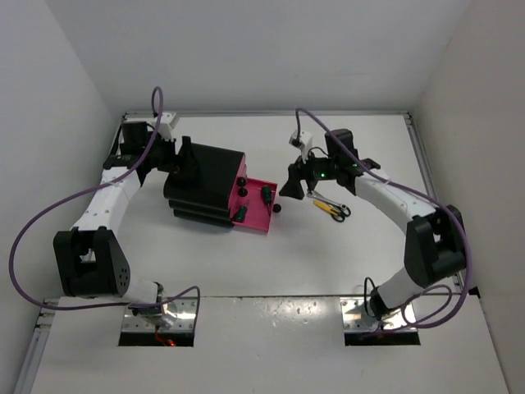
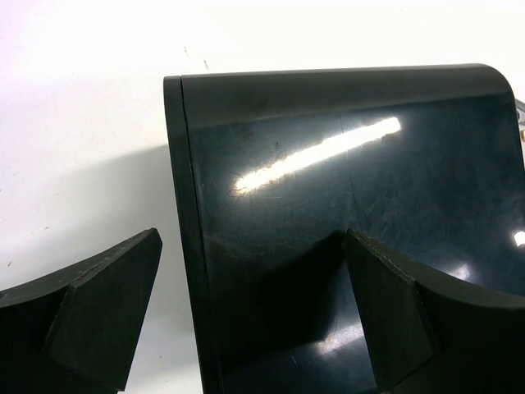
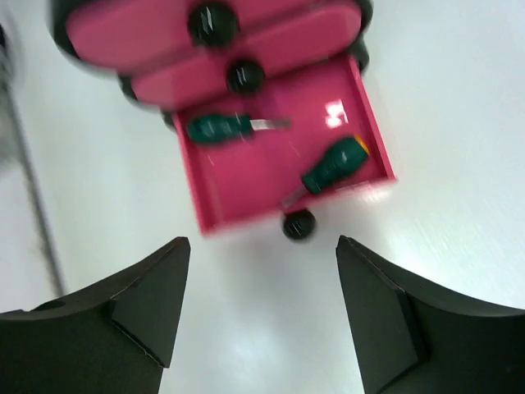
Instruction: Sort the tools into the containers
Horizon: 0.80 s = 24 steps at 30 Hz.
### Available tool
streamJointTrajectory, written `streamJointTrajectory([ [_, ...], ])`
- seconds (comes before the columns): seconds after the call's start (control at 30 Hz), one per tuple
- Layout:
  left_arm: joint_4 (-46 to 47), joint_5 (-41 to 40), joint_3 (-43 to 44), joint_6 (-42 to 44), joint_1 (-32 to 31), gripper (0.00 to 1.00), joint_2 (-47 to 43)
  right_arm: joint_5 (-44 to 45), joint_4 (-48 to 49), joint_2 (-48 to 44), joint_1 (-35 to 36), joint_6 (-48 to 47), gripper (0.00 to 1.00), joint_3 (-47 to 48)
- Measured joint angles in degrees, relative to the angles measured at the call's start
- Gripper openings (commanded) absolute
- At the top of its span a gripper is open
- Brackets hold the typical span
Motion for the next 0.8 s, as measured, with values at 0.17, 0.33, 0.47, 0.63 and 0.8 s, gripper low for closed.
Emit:
streamJointTrajectory([
  [0.17,-0.04,0.28,0.09,0.0,0.0,1.0,0.2,1.36,-5.25,1.49,-1.36,-16.35,0.73,-2.4],
  [0.33,-0.07,0.35,0.11,0.0,0.0,1.0,0.22,1.46,-5.44,7.41,-2.56,-13.77,0.73,-2.16],
  [0.47,-0.15,0.35,0.15,0.0,-0.02,1.0,0.2,-3.08,-5.09,13.25,-4.07,-1.44,0.57,-0.31],
  [0.63,-0.15,0.35,0.15,0.0,-0.02,1.0,0.2,-11.76,6.45,16.94,-7.15,20.7,0.37,-6.84],
  [0.8,-0.15,0.31,0.15,0.0,-0.02,1.0,0.2,-16.41,17.94,19.15,-8.55,39.6,0.37,-14.58],
])
